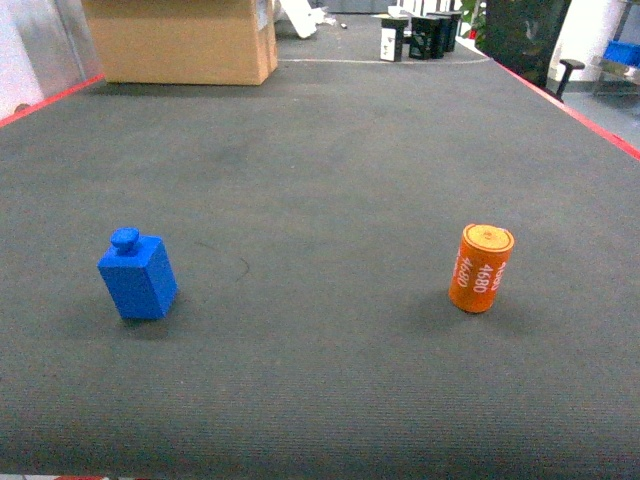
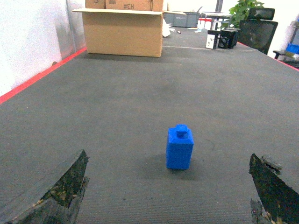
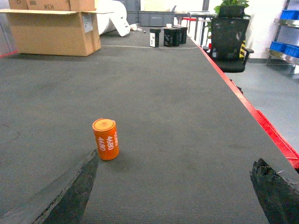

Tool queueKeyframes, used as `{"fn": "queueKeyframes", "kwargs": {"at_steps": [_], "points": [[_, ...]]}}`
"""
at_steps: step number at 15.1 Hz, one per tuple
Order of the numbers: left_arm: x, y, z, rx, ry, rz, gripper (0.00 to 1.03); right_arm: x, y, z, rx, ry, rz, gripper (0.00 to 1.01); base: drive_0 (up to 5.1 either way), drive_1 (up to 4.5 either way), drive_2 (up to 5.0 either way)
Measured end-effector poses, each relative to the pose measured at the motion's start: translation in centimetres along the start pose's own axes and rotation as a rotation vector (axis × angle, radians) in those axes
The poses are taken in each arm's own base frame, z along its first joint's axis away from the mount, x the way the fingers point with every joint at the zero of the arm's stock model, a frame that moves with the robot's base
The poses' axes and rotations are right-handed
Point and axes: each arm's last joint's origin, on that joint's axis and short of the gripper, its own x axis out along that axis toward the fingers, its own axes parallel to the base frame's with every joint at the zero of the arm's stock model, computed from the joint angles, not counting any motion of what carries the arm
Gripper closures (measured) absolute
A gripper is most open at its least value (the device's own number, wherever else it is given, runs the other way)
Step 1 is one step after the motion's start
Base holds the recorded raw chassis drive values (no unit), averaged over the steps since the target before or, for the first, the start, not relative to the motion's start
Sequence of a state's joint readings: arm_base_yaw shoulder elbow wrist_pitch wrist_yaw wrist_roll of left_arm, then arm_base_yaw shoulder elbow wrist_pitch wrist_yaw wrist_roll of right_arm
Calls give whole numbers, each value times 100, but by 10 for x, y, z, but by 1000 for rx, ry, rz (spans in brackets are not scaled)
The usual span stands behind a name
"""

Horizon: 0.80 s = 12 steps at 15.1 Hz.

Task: Sort blue parts and orange caps into right shelf containers

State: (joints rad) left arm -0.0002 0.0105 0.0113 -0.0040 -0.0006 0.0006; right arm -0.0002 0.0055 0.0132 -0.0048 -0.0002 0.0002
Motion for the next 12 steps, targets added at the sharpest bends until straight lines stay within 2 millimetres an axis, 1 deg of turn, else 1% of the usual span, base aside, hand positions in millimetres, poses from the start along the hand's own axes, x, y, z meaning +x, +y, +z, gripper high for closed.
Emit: {"fn": "queueKeyframes", "kwargs": {"at_steps": [10, 11, 12], "points": [[0, 0, 0, 0, 0, 0, 5, 0, 0, 0, 0, 1, 0, 3, 0, 0, 0], [0, 0, -2, -13, 37, 36, 5, 1, 2, -4, 7, 117, -52, 3, 0, 0, 0], [7, -6, -2, -56, 81, 144, 5, 7, 6, -8, 15, 178, -73, 3, 0, 0, 0]]}}
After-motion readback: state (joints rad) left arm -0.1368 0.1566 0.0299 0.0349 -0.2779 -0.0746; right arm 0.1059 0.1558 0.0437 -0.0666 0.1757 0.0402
